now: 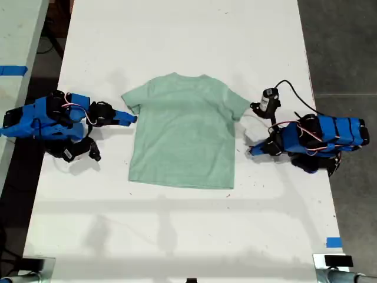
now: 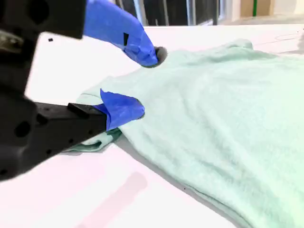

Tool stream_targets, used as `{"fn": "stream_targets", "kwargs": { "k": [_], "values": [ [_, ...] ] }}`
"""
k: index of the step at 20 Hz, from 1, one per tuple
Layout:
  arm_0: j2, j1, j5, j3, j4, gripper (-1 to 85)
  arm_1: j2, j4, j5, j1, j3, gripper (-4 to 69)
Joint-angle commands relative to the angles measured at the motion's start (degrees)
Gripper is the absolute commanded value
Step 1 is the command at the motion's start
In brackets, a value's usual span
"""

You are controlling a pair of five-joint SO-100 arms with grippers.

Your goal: Fold t shirt

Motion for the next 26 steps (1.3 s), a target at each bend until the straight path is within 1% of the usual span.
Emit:
{"fn": "stream_targets", "kwargs": {
  "k": [1, 2, 4, 5, 6, 7, 8, 9, 11, 12, 13, 14, 15, 16, 17, 18, 19, 20, 21, 23, 24, 26],
  "values": [
    [0.8, -2.6, -2.4, 2.1, -0.2, 36.8, 0.4, -1.6, 1.2, 1.0, 2.2, 3.2],
    [0.8, -3.8, -6.3, 2.1, -0.2, 39.2, 0.4, -1.6, 10.2, 1.0, 2.2, 3.2],
    [0.8, -5.4, -14.2, 2.1, -0.1, 33.6, 0.4, -1.7, 25.7, 2.5, 2.3, 3.3],
    [0.8, -5.4, -14.3, 2.1, -0.1, 31.3, 0.4, -1.7, 26.7, 3.7, 2.3, 3.6],
    [0.8, -5.6, -14.2, 2.1, -0.1, 31.9, 0.4, -1.7, 22.2, 4.7, 2.3, 3.7],
    [0.8, -6.5, -12.3, 2.1, -0.1, 27.3, 0.4, -1.7, 18.7, 5.5, 2.3, 3.8],
    [0.8, -7.9, -9.9, 2.1, 0.0, 8.8, 0.4, -1.7, 18.8, 6.2, 2.3, 3.8],
    [0.8, -9.1, -9.4, 2.1, 0.0, -0.3, 0.4, -1.7, 19.7, 7.3, 2.3, 3.8],
    [0.8, -9.9, -9.7, 2.1, 0.0, -0.1, 0.4, -2.8, 21.5, 9.8, 2.8, 8.6],
    [0.8, -11.3, -9.3, 2.1, -0.3, 4.8, 0.4, -2.8, 22.4, 11.4, 2.8, 10.3],
    [0.9, -13.7, -7.9, 2.1, -1.5, 6.8, 0.4, -3.1, 22.5, 13.0, 2.8, 12.9],
    [0.9, -17.0, -1.3, 2.1, -2.5, 6.5, 0.4, -4.1, 21.6, 13.7, 3.2, 8.3],
    [0.9, -22.1, 3.6, 2.1, -2.8, 5.7, 0.4, -4.0, 25.0, 14.6, 3.3, 5.2],
    [0.9, -26.2, 6.2, 1.9, -2.8, 5.1, 0.4, -4.1, 25.5, 17.8, 3.3, 3.0],
    [0.9, -28.8, 10.6, 1.5, -4.0, 4.1, 0.4, -4.9, 25.7, 21.3, 3.3, 1.2],
    [0.9, -30.1, 15.3, 1.1, -6.4, 3.2, 0.4, -5.1, 24.7, 23.0, 3.2, 1.2],
    [0.9, -30.9, 18.8, 1.0, -9.1, 2.7, 0.4, -6.8, 21.3, 24.1, 2.8, 1.2],
    [0.9, -32.3, 20.6, 1.0, -10.7, 2.1, 0.4, -8.8, 19.2, 25.4, 2.9, 1.2],
    [0.9, -33.3, 21.1, 1.0, -11.0, 1.5, 0.4, -9.8, 18.5, 26.5, 3.0, 1.2],
    [1.0, -33.4, 19.4, 1.4, -9.8, 0.7, 0.4, -7.1, 21.5, 27.2, 3.0, 1.2],
    [1.0, -33.0, 18.9, 1.7, -9.8, 0.7, 0.4, -5.9, 25.0, 25.4, 3.0, 1.2],
    [1.0, -33.2, 18.8, 1.8, -9.8, 0.5, 0.4, -4.8, 28.2, 22.7, 3.2, 1.2]
  ]
}}
